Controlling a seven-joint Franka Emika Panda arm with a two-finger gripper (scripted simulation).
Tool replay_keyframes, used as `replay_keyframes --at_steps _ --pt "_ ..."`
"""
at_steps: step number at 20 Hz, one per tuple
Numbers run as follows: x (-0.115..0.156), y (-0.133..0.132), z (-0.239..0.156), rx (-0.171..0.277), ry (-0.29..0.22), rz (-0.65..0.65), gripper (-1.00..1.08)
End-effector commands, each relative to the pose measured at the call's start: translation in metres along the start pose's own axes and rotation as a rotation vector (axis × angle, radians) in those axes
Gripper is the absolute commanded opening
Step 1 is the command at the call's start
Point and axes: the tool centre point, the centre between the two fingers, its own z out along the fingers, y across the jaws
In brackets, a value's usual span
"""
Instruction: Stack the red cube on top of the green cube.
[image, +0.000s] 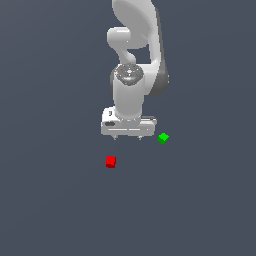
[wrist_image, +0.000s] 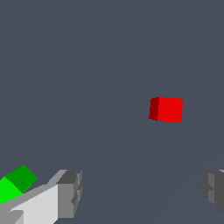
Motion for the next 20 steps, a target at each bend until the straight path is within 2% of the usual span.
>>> replay_keyframes --at_steps 1,9,20 --pt "0.0 0.0 0.0 0.0 0.0 0.0 1.0" --pt "0.008 0.013 0.015 0.003 0.003 0.015 1.0" --pt "0.038 0.06 0.069 0.015 0.014 0.07 1.0"
